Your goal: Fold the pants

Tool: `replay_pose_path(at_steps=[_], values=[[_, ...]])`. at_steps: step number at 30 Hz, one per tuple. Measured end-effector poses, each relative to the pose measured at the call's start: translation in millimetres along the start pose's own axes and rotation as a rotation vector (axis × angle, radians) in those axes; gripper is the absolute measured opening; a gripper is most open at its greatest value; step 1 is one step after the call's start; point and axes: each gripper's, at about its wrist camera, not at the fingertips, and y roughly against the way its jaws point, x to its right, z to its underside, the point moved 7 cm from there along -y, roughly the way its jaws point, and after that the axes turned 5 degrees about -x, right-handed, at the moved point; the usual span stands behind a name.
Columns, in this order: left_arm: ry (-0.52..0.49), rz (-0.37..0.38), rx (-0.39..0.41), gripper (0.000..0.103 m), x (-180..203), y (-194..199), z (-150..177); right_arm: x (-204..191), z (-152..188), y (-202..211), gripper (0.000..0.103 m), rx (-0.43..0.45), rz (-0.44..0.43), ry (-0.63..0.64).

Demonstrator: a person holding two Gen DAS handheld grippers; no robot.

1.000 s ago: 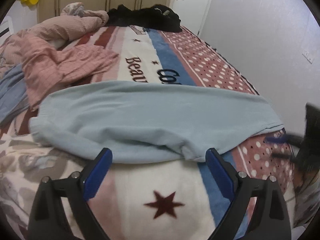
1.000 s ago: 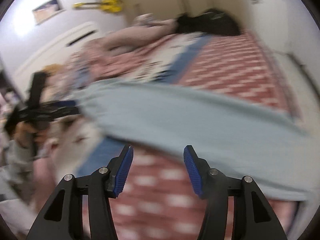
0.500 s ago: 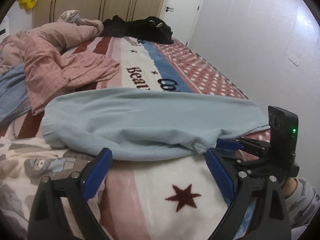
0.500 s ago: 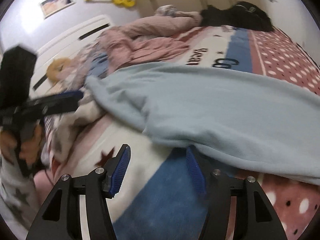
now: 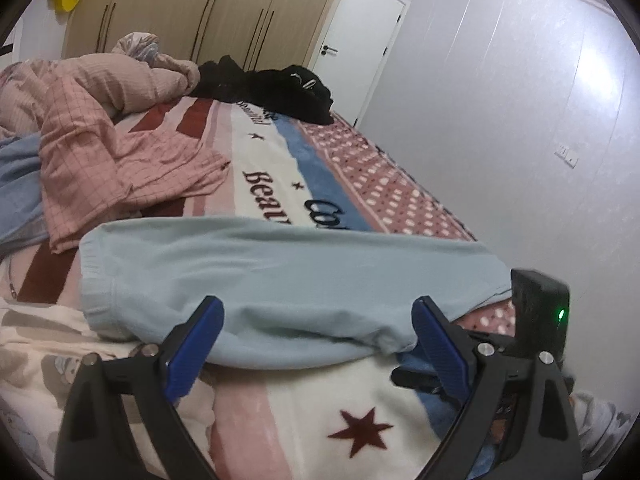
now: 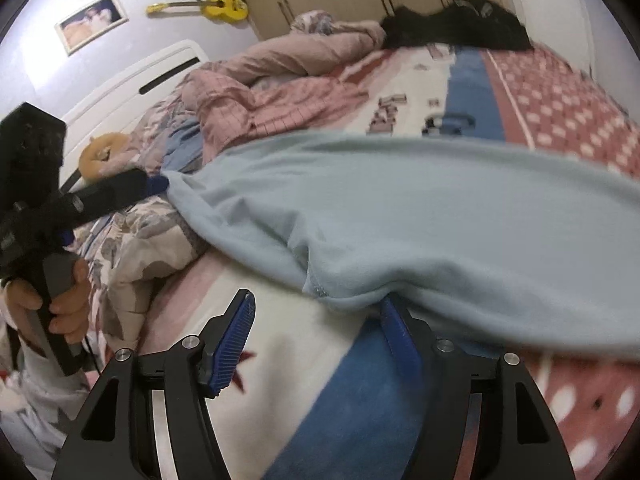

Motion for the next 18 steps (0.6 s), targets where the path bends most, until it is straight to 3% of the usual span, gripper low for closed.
replay_pose_path(at_steps=[8, 18], values=[[-0.013, -0.003, -0.006, 0.094, 6, -2, 5, -22, -13, 14, 0.062, 0.09, 0.053, 0.098], [0.003, -0.001, 0.007, 0.094, 1, 2, 6, -13, -30, -11, 0.062, 0.053, 0.091, 0.07]])
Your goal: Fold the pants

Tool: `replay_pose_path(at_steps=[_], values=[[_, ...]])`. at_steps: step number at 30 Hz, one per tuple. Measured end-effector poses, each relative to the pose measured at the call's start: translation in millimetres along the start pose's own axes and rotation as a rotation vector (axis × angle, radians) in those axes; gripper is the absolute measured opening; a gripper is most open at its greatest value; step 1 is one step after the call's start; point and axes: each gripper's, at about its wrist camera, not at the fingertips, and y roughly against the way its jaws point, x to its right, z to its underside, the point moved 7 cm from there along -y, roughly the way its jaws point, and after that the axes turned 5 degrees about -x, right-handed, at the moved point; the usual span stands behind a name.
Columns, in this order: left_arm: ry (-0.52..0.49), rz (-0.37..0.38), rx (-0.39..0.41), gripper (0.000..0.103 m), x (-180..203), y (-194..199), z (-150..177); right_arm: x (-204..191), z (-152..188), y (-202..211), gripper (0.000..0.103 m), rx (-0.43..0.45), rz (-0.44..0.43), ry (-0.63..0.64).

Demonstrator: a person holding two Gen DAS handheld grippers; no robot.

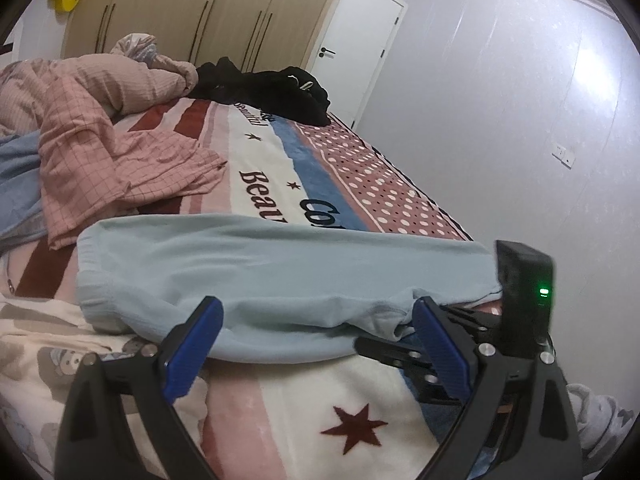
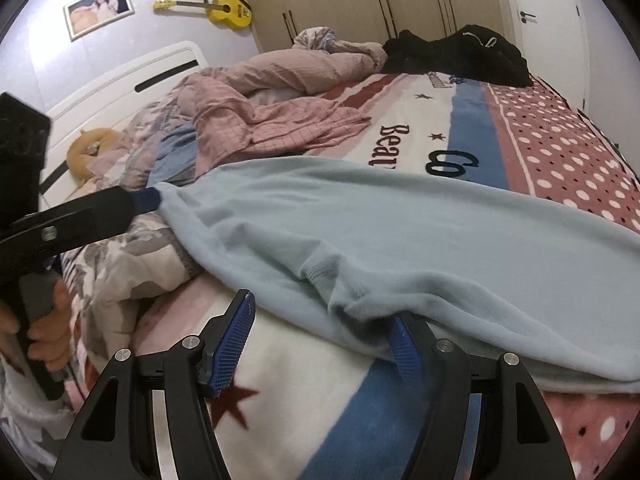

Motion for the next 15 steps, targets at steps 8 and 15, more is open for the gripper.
replay_pose_path(at_steps=[8, 15], values=[[0.02, 0.004, 0.021, 0.094, -9, 8, -4, 9, -13, -20, 0.016, -0.018, -0.12, -0.078], [0.032, 0.003, 0.028, 0.094, -13, 12, -4, 4, -9, 2, 0.006, -0.062, -0.333, -0.05]])
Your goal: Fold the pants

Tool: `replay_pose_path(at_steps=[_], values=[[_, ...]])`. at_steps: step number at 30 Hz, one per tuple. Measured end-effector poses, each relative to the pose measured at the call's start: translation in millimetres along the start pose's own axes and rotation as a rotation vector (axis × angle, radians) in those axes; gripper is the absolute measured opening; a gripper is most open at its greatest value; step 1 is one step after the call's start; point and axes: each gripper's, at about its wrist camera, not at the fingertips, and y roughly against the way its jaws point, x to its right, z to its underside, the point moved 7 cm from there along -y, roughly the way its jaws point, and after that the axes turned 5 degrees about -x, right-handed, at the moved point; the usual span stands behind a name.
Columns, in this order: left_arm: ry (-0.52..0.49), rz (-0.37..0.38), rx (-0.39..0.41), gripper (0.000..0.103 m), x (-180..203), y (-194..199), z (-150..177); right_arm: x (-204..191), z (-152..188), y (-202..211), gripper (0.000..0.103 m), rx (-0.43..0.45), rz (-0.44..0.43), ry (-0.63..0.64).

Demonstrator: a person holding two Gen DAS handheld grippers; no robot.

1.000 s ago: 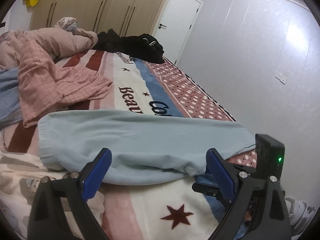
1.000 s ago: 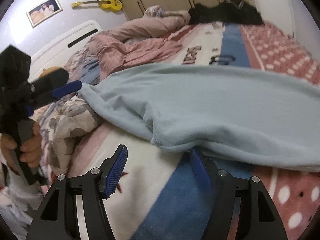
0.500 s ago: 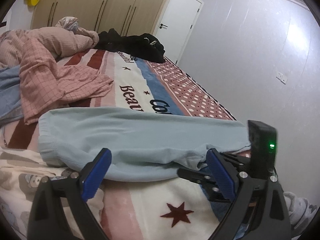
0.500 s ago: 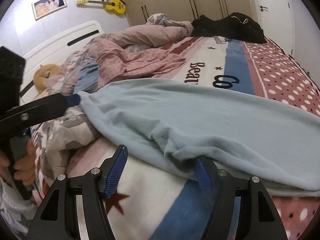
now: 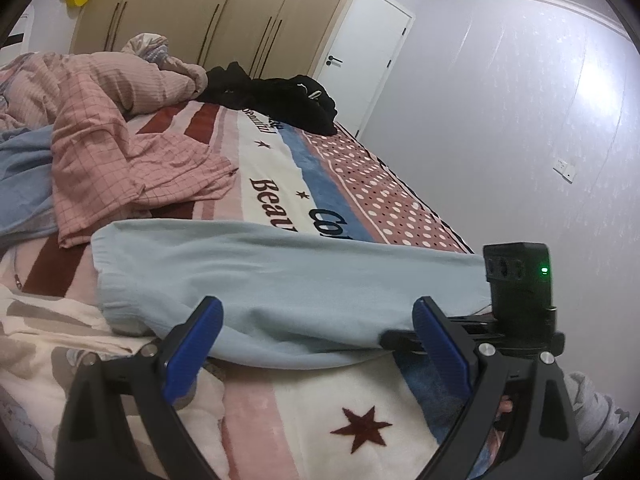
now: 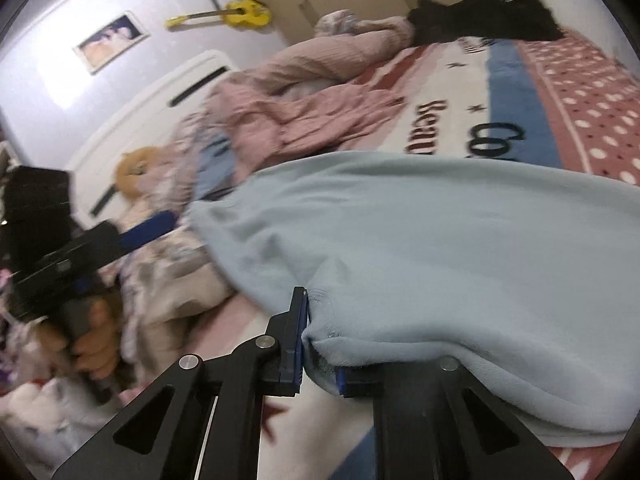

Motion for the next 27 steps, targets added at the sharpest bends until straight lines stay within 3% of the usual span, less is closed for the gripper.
replay_pose_path(at_steps=[11, 13, 15, 16, 18, 19, 20, 23, 27], values=[[0.002, 0.003, 0.005, 0.094, -1, 7, 3, -21, 40, 15, 0.004, -0.162, -0.248, 0.04], [0.005, 0.005, 0.005, 0.094, -2, 6, 2, -20, 46, 17, 0.004, -0.183, -0.253, 0.052], [0.009, 0.006, 0.005, 0.094, -3, 6, 2, -13, 50, 13, 0.006, -0.205, -0.194, 0.044], [0.01, 0.005, 0.005, 0.094, -3, 6, 2, -10, 53, 11, 0.009, -0.208, -0.128, 0.058], [0.013, 0.003, 0.005, 0.094, -4, 6, 2, -6, 54, 8, 0.033, -0.19, -0.053, 0.055], [0.013, 0.003, 0.005, 0.094, -4, 6, 2, -7, 53, 7, 0.057, -0.161, -0.034, 0.051], [0.013, 0.002, 0.004, 0.094, -4, 6, 3, -10, 51, 7, 0.062, -0.127, -0.032, 0.054], [0.018, 0.002, 0.0, 0.094, -5, 5, 4, -16, 47, -4, 0.064, -0.096, 0.008, 0.077], [0.021, -0.004, -0.004, 0.094, -7, 5, 6, -22, 37, -27, 0.061, -0.088, -0.04, 0.058]])
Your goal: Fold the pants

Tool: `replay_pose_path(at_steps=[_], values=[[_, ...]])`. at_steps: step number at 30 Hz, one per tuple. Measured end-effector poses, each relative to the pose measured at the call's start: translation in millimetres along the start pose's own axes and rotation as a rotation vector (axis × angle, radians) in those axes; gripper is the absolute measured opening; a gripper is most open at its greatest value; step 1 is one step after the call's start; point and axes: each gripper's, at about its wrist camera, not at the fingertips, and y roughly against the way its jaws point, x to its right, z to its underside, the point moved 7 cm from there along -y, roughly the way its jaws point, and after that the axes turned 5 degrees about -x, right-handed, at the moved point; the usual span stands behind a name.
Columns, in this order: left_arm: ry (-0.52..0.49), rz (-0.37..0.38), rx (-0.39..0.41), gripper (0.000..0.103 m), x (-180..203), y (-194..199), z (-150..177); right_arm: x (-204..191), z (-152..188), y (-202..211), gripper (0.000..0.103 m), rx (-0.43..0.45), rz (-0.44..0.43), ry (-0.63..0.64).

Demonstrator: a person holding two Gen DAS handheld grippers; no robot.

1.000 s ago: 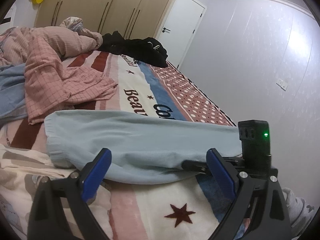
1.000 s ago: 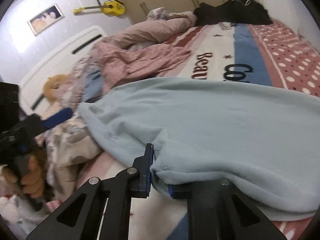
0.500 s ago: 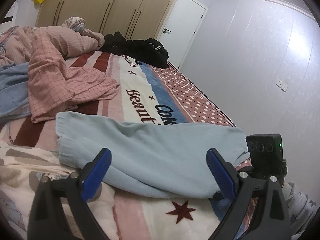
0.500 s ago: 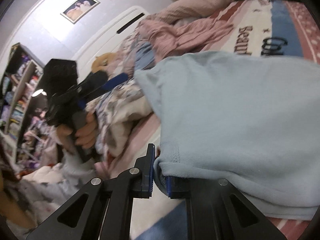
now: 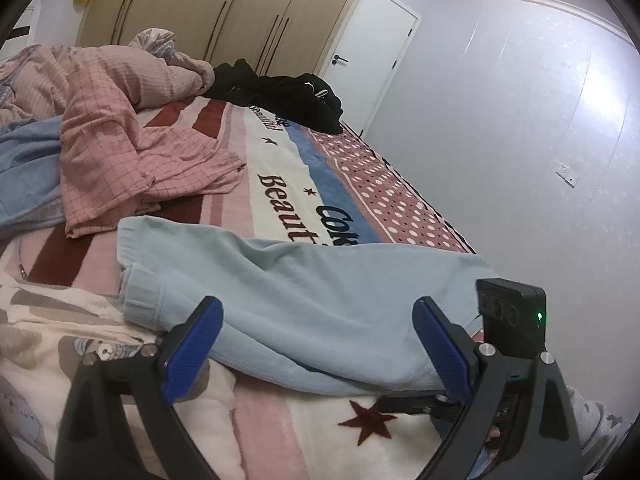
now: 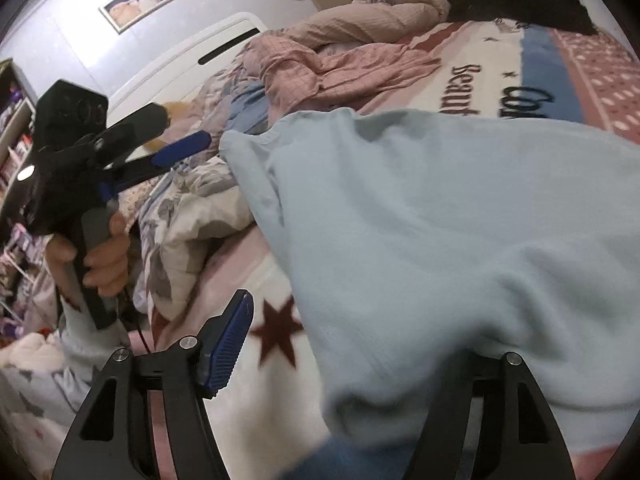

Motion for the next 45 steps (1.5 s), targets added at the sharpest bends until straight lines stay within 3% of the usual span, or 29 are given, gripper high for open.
replay_pose_path(at_steps=[1, 2, 4, 5, 9, 14, 18, 23, 25, 29, 34, 36, 40, 43, 45], values=[[-0.001, -0.002, 0.0, 0.094, 0, 1, 0, -2, -4, -5, 0.05, 0.003, -0.028, -0.01], [-0.001, -0.004, 0.001, 0.094, -1, 1, 0, -4, -7, -8, 0.031, -0.001, -0.058, -0.02], [0.0, 0.001, 0.003, 0.094, -1, 3, 1, -10, -6, -11, 0.011, -0.016, -0.091, -0.017], [0.001, 0.004, 0.004, 0.094, -1, 4, 1, -12, -5, -9, 0.011, -0.015, -0.107, -0.009], [0.004, -0.002, 0.002, 0.094, -4, 4, 0, -19, 7, 7, 0.011, -0.028, -0.244, -0.021], [0.006, -0.009, -0.013, 0.094, -6, 3, 6, -19, 18, 4, 0.011, -0.081, -0.237, -0.018], [-0.014, -0.062, -0.024, 0.094, -11, 10, 11, -9, 27, 0, 0.023, -0.119, -0.098, -0.06], [0.001, -0.216, -0.002, 0.094, -38, 29, 3, -17, 44, 44, 0.05, -0.049, 0.005, -0.038], [0.038, -0.283, 0.002, 0.094, -55, 32, -4, -13, 54, 65, 0.052, -0.028, 0.037, -0.04], [0.143, -0.341, -0.059, 0.094, -93, 19, -12, 15, 69, 102, 0.055, 0.018, 0.128, -0.11], [0.185, -0.38, -0.131, 0.094, -113, -1, -6, 78, 81, 142, 0.061, 0.115, 0.234, -0.308], [0.191, -0.377, -0.129, 0.094, -112, -3, -4, 102, 86, 157, 0.059, 0.171, 0.25, -0.393], [0.13, -0.333, -0.083, 0.094, -82, 3, -10, 122, 86, 190, 0.06, 0.28, 0.282, -0.409], [0.05, -0.267, -0.058, 0.094, -43, 7, -15, 133, 85, 214, 0.057, 0.351, 0.211, -0.45], [0.015, -0.217, -0.048, 0.094, -17, 7, -16, 140, 83, 224, 0.054, 0.383, 0.217, -0.47]])
